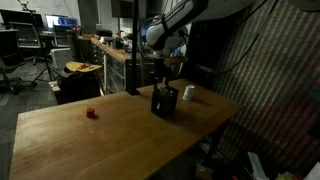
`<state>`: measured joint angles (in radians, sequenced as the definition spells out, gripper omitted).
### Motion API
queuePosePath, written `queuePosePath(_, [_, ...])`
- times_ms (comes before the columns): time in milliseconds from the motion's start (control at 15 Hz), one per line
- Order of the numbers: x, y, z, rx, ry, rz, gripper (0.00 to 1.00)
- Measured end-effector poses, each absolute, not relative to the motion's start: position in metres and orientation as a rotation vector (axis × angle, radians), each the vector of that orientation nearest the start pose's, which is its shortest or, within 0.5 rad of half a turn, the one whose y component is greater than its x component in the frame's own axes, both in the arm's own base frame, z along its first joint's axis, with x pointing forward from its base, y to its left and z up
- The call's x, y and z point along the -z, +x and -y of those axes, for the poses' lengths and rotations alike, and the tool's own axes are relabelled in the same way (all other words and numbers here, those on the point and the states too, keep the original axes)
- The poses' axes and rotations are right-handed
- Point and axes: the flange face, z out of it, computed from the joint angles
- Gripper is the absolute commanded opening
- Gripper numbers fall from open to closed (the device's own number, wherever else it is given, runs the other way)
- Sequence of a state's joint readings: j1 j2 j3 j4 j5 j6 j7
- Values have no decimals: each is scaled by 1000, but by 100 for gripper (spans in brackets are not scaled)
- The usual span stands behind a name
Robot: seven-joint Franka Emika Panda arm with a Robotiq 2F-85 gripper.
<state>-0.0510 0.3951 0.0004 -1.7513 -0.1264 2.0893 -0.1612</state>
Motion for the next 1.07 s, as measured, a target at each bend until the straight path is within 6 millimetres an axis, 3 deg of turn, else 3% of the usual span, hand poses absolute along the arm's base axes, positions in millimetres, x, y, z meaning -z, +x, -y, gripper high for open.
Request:
queuePosePath(67, [-342,649,39,-103,-3229,288,100])
queuePosePath(267, [-343,660,43,-81,-3231,293,86])
queuePosePath(400, [-342,665,47,-73,-3232,295,70])
queuePosePath(533, [-341,669,51,-67,-3234,291,76])
queuePosePath(600, [-340,671,53,-66,-3234,289,73])
queuePosePath(867, [-340,674,57,-58,-3236,283,86])
queuePosePath(1067, [-341,675,58,-54,-3236,283,89])
